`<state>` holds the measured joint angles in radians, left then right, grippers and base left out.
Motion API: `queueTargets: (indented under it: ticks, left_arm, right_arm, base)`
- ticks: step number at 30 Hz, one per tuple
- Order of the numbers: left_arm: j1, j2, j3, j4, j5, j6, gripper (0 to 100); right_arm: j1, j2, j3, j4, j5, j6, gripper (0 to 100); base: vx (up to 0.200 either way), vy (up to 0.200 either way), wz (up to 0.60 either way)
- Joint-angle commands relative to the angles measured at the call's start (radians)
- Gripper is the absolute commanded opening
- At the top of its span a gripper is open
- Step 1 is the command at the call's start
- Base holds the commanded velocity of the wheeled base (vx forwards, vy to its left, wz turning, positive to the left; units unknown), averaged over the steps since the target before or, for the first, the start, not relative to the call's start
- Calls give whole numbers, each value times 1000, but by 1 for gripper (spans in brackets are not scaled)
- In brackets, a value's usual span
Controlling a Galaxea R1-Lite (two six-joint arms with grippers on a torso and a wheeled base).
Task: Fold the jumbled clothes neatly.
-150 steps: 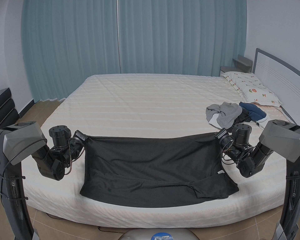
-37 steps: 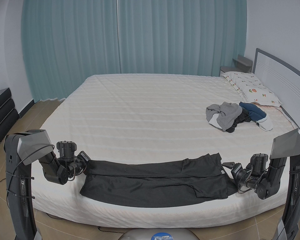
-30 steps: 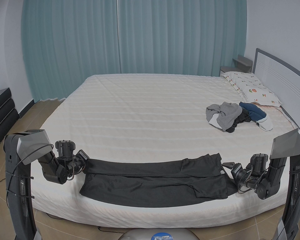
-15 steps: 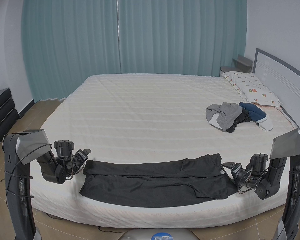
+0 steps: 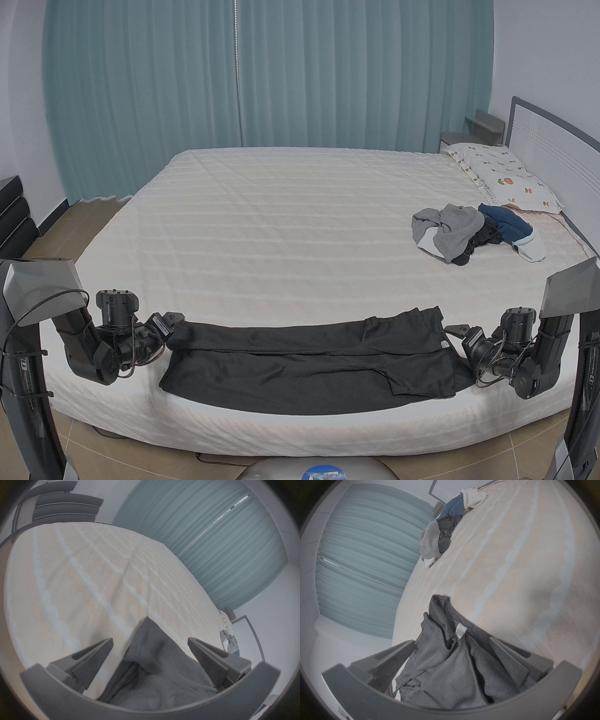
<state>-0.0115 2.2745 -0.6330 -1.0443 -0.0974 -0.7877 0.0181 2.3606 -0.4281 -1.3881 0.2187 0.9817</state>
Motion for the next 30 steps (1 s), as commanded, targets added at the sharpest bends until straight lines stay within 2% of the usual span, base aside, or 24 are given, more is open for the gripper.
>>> queueTargets:
  ticks: [1, 10, 16, 17, 25, 30]
  left_arm:
    - [-19, -23, 19, 0, 15, 2, 100]
    - [-39, 14, 6, 0, 39, 2, 100]
    - [-56, 56, -13, -8, 68, 2, 100]
    - [-56, 57, -20, -10, 74, 2, 0]
    - [-53, 73, -36, -16, 105, 4, 0]
    - [-48, 74, -34, -23, 122, 50, 0]
  right_arm:
    - [0, 2, 0, 0, 1, 0, 100]
    - [8, 14, 0, -3, -4, -3, 100]
    - [8, 31, 19, -58, -4, -6, 100]
    - [8, 35, 20, -72, -4, -8, 100]
    - [8, 37, 22, -77, -4, -9, 100]
    - [8, 37, 22, -77, -4, -9, 100]
  base:
    - [0, 0, 0]
    - [0, 0, 0]
    - [0, 0, 0]
    - [0, 0, 0]
    - [0, 0, 0]
    - [0, 0, 0]
